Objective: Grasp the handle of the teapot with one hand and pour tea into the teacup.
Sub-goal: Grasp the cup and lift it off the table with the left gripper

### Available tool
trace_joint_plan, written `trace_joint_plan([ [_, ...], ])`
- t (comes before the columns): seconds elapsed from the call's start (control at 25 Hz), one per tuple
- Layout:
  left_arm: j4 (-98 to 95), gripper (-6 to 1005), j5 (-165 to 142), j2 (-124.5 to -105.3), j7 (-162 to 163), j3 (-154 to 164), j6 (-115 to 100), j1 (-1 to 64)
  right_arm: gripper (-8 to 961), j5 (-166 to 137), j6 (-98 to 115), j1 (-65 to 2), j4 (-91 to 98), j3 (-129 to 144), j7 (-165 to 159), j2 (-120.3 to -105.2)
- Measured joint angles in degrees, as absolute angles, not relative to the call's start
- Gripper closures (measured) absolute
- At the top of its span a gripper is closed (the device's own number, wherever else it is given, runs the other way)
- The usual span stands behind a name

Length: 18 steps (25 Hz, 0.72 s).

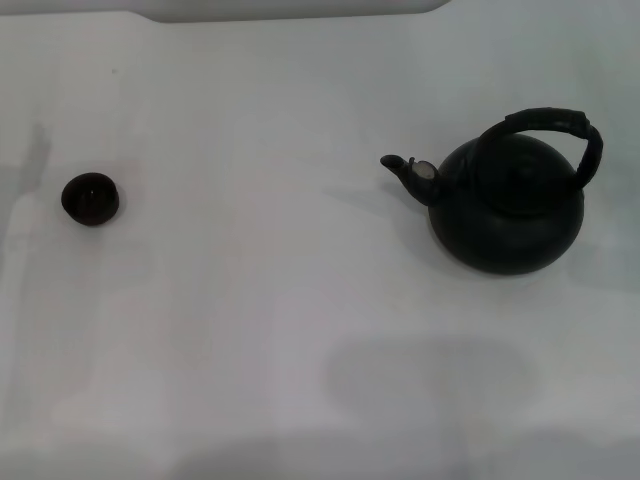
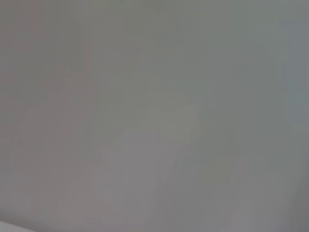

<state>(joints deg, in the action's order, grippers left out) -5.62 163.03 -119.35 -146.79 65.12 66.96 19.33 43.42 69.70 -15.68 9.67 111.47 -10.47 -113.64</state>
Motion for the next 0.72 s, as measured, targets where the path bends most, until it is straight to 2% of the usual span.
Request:
trace_joint_plan([
  [0.72,-5.98,138,157.85,-119.39,-147.13,65.22,66.98,19.51,80,43.32,69.34,-15.76,9.58,111.54,-10.54,-113.05],
])
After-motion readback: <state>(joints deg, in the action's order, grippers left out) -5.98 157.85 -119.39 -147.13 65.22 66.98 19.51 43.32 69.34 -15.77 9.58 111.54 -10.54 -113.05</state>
